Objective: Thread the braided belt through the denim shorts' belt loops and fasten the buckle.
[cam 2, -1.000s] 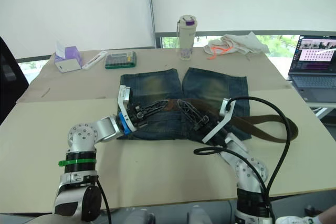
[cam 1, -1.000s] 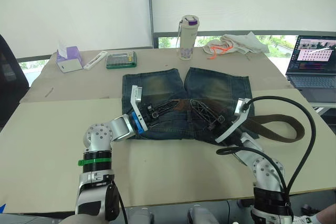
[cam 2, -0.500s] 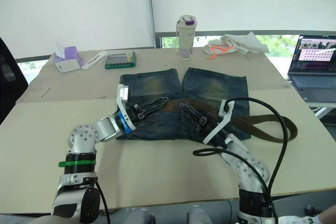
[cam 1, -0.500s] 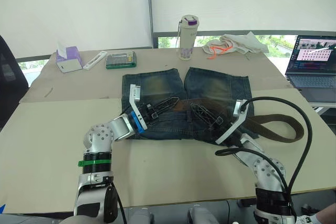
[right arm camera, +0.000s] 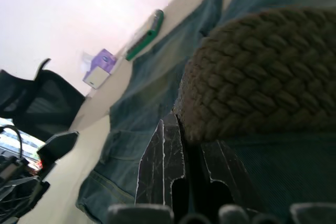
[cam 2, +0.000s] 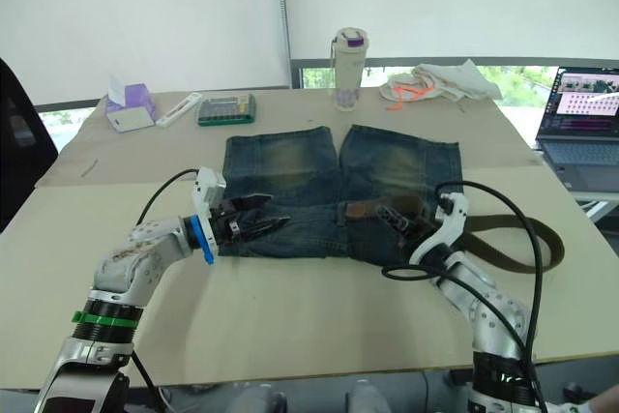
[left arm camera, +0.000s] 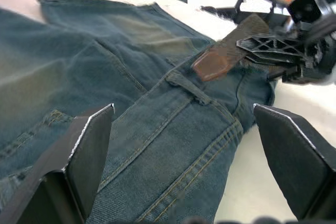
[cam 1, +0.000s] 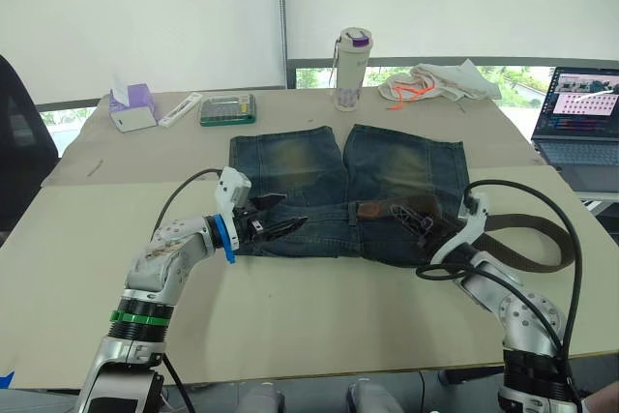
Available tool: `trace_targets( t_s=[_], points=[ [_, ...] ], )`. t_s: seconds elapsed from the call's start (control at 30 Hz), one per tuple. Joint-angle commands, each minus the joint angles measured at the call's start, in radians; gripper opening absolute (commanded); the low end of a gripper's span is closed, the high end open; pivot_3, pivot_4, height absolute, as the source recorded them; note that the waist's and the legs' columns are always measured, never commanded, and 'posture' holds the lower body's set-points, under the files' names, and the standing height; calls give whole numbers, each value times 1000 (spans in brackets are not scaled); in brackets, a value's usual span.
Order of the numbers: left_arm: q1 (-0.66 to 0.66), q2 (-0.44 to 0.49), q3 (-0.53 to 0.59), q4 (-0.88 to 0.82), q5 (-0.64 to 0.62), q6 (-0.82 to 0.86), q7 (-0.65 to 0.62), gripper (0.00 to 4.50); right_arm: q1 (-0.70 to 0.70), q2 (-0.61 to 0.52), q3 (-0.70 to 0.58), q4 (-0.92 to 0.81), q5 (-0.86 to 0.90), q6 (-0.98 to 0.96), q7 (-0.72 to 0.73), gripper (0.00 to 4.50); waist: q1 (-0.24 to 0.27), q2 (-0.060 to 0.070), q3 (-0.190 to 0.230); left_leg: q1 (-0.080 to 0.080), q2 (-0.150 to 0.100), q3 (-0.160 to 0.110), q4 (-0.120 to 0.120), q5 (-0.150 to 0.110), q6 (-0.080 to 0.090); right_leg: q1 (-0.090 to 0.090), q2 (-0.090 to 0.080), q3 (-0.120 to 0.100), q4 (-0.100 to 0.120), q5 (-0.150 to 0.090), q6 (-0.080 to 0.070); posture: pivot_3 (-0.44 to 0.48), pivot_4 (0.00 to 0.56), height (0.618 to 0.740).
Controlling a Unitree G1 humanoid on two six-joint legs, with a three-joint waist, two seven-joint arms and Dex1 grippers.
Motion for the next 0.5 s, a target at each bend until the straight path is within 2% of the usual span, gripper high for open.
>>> trace_targets(
  t_s=[0.03,0.3,0.5],
  points=[
    [3,0,-9,-20,23,-41,-15,4471,-1,-13,2,-10,5,31,-9,0,-2,0,0,0,0,0,0,0,0,0,0,0,0,0,0,0,150,740],
    [10,-12,-16,-5,37,-38,-17,4471,-84,67,39,75,-20,28,-24,0,-17,0,0,0,3,0,0,0,0,0,4,0,1,0,0,0,150,740],
    [28,-21,-15,10,47,-45,-16,4471,-175,148,30,208,-17,42,-24,0,-34,0,0,2,6,0,-1,-1,1,0,7,0,1,1,-1,0,150,740]
  ],
)
